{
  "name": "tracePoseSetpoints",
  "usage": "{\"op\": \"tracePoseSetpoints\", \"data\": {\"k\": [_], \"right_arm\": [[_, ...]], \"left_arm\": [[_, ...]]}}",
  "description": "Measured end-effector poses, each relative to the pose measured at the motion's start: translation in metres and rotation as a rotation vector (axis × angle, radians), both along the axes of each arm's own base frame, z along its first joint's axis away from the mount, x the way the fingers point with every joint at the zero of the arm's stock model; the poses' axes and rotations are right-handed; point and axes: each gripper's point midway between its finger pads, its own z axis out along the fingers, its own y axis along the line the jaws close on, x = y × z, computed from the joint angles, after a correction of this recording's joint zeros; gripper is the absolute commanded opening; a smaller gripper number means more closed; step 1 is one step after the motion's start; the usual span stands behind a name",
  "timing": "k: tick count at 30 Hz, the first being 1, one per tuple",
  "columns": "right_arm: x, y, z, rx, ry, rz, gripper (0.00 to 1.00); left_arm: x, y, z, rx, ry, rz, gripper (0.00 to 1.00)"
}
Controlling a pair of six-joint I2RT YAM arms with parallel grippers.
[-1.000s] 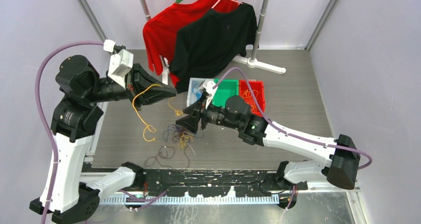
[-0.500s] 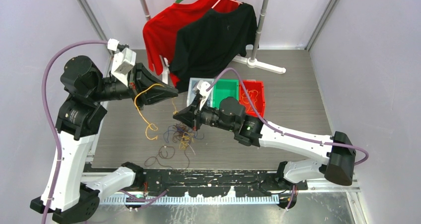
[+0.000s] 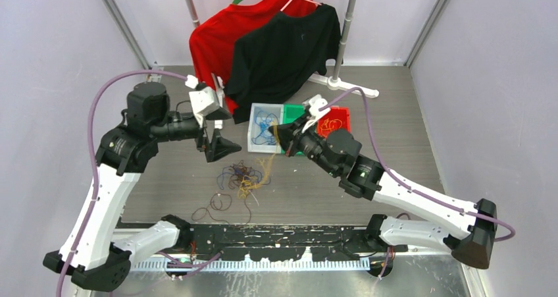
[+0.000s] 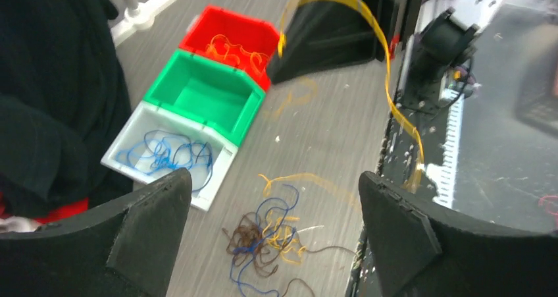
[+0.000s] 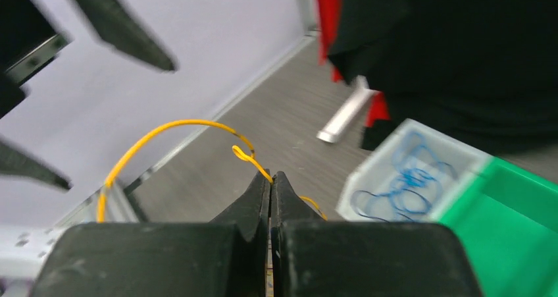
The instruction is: Untangle the cables
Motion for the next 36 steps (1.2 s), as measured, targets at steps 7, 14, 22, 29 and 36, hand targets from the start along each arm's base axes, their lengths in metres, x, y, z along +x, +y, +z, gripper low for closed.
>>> {"op": "tracePoseSetpoints", "data": {"k": [7, 14, 22, 29, 36], "right_arm": [[0.061, -0.086, -0.026, -0.027, 0.130, -0.338, 0.01], [0.107, -0.185, -0.037, -0.143, 0.209, -0.774, 0.01], [0.149, -0.255, -0.072, -0.347, 0.326, -1.086, 0.01], [0.172, -0.309, -0.046, -0.296, 0.379, -1.241, 0.01], [0.179, -0.339, -0.005, -0.168, 0.343, -1.303, 0.01]], "left_arm": [[0.009, 0.008, -0.046, 0.212, 0.002, 0.030, 1.00], [0.007, 0.016, -0.060, 0.301, -0.011, 0.041, 1.00], [0.016, 0.025, -0.074, 0.368, 0.034, 0.101, 1.00], [0.016, 0.028, -0.076, 0.382, 0.038, 0.114, 0.99], [0.014, 0.029, -0.074, 0.377, 0.030, 0.116, 0.99]]}}
